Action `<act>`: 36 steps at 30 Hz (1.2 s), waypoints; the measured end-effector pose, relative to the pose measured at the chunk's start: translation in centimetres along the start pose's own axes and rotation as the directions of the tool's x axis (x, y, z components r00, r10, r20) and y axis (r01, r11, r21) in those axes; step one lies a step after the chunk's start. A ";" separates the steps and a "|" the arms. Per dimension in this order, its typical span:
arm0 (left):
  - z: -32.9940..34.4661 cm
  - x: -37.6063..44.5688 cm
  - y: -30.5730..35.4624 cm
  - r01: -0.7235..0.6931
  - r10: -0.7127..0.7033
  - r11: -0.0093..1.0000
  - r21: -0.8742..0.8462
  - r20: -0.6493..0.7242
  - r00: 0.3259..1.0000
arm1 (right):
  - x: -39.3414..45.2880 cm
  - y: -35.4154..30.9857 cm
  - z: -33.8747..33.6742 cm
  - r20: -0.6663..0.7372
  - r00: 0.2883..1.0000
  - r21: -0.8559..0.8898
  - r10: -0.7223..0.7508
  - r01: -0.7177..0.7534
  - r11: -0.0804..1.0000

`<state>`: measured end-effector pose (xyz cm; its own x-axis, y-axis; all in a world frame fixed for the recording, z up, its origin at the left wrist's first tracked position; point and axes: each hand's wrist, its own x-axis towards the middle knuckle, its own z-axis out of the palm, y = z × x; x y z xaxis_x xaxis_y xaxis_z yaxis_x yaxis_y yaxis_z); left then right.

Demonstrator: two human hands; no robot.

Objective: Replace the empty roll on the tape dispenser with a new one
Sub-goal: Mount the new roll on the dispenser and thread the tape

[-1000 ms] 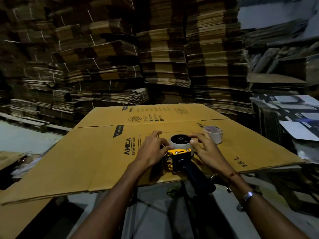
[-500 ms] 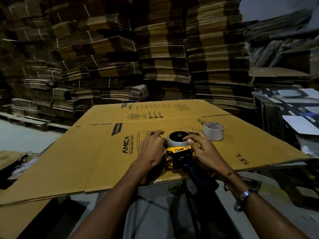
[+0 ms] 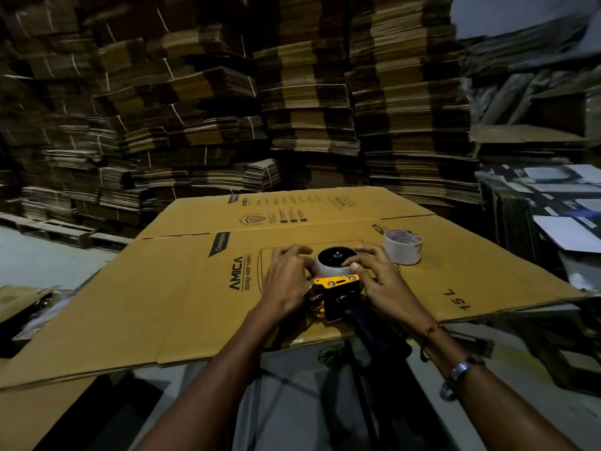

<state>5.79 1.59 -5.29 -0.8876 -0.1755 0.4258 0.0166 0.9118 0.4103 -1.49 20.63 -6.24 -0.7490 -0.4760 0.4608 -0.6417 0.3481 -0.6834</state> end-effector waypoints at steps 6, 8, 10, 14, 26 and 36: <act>0.0 0.3 0.0 -0.004 0.003 1.000 0.010 0.005 1.000 | 0.2 0.4 0.3 0.032 0.999 -0.001 -0.040 0.040 0.999; 0.0 0.4 -0.1 -0.013 0.012 0.999 0.029 0.014 1.000 | 0.3 0.6 0.3 0.046 0.998 -0.012 -0.042 0.043 0.999; -0.1 0.5 -0.1 -0.023 0.023 1.000 0.017 0.022 0.999 | 0.4 0.7 0.2 0.061 0.997 -0.021 -0.047 0.048 0.999; -0.5 0.5 -0.4 -0.067 0.068 0.997 -0.044 0.043 0.997 | 0.7 1.0 -0.2 0.090 0.995 -0.023 -0.044 0.046 0.999; -2.8 0.8 -1.4 -0.074 0.128 0.969 -0.237 0.222 0.967 | 1.7 1.5 -2.0 0.242 0.969 -0.064 -0.055 0.073 0.995; -2.4 0.4 -1.0 -0.034 0.074 0.975 -0.220 0.176 0.982 | -2.6 -5.2 -2.8 0.145 0.983 -0.064 0.111 -0.102 0.993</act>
<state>6.48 -0.29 -3.62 -0.9512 -0.0390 0.3061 0.1478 0.8132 0.5629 3.40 22.28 -2.31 -0.7835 -0.5468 0.2952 -0.5709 0.4459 -0.6893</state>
